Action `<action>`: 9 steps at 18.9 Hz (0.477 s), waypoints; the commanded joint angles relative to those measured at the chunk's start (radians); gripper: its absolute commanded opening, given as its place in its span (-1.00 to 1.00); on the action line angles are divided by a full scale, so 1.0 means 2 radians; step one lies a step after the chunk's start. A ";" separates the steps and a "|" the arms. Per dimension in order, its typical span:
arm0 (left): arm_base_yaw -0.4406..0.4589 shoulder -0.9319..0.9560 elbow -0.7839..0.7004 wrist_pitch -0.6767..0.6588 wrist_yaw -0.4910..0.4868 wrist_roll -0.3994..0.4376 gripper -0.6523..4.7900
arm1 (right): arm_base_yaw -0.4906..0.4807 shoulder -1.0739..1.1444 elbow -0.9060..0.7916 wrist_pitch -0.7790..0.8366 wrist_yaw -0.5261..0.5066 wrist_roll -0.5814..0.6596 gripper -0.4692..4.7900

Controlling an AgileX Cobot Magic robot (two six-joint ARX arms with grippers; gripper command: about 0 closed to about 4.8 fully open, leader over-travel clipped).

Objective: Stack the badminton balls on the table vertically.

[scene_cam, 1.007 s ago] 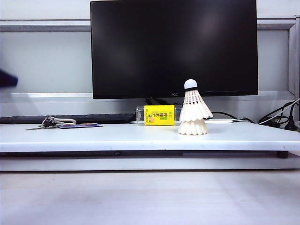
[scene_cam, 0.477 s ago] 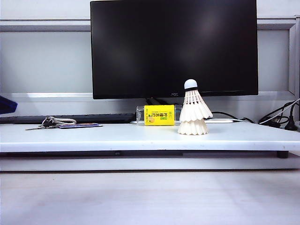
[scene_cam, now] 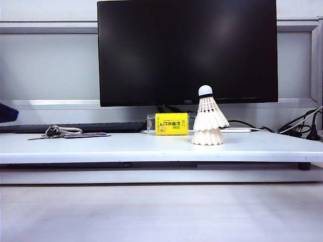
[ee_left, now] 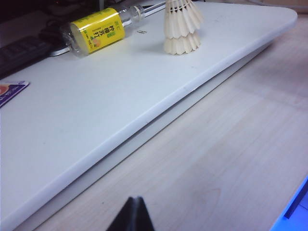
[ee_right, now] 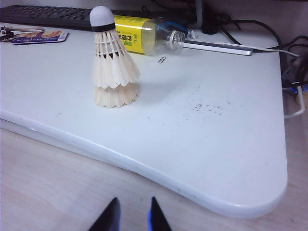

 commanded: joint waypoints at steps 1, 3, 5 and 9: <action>0.000 0.000 -0.001 0.006 0.002 -0.002 -0.78 | 0.000 -0.001 0.000 -0.004 0.004 0.001 -0.50; 0.000 0.000 -0.001 0.006 0.002 -0.002 -0.78 | 0.000 -0.001 0.000 -0.004 0.004 0.001 -0.50; 0.000 -0.001 -0.001 0.006 0.002 -0.002 -0.78 | 0.000 -0.001 0.000 -0.004 0.004 0.001 -0.50; 0.020 -0.016 -0.001 0.003 0.006 -0.002 -0.78 | -0.028 -0.001 0.000 -0.001 0.002 0.001 -0.50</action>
